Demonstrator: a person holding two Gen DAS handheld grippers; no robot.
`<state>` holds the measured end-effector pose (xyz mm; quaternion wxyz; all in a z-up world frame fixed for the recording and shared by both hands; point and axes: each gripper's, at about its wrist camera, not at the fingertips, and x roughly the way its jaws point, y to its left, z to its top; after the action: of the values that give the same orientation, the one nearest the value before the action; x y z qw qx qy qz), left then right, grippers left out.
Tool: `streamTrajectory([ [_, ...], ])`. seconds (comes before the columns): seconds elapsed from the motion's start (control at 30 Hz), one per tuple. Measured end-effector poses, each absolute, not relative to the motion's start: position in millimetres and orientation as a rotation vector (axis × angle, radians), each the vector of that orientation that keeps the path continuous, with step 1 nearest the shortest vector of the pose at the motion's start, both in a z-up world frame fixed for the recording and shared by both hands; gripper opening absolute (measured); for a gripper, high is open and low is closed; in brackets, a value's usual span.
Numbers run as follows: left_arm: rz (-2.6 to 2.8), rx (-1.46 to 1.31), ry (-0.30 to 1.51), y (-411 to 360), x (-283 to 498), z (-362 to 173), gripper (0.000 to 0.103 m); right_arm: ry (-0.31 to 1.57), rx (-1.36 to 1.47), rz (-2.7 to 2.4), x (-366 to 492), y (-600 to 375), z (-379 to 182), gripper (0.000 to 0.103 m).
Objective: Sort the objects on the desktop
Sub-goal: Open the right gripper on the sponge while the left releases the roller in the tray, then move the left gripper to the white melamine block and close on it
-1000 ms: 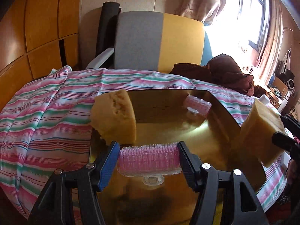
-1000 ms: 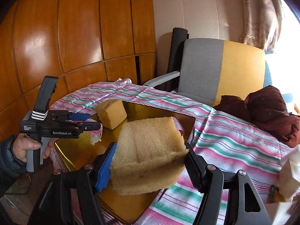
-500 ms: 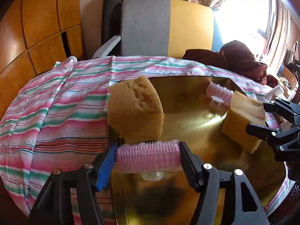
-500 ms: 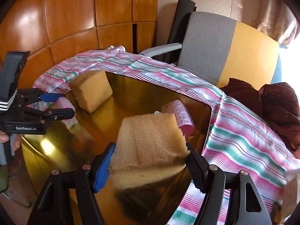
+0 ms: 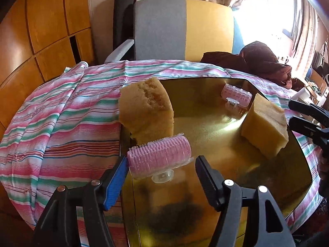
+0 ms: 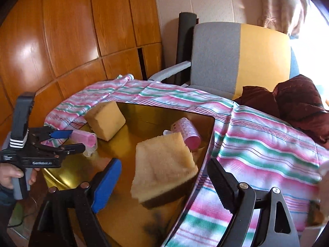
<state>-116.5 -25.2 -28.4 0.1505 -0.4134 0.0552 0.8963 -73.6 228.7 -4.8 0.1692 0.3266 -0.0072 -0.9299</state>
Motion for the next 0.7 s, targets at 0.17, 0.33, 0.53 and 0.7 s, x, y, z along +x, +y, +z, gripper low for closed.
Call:
streamTrajectory([
  [0.17, 2.595, -1.172, 0.082, -38, -103, -23, 0.069, -0.11, 0.906, -2.692, -29, 260, -6, 0.087],
  [0.33, 2.606, -1.198, 0.033, -47, -92, -27, 0.069, -0.183, 0.95, -2.801, 18, 311, -13, 0.087],
  [0.53, 2.549, -1.076, -0.049, -31, -71, -11, 0.069, -0.269, 0.966, -3.003, 80, 384, -8, 0.087],
  [0.7, 2.369, -0.946, -0.004, 27, -45, 2, 0.07, -0.385, 0.973, -3.142, 124, 436, -4, 0.089],
])
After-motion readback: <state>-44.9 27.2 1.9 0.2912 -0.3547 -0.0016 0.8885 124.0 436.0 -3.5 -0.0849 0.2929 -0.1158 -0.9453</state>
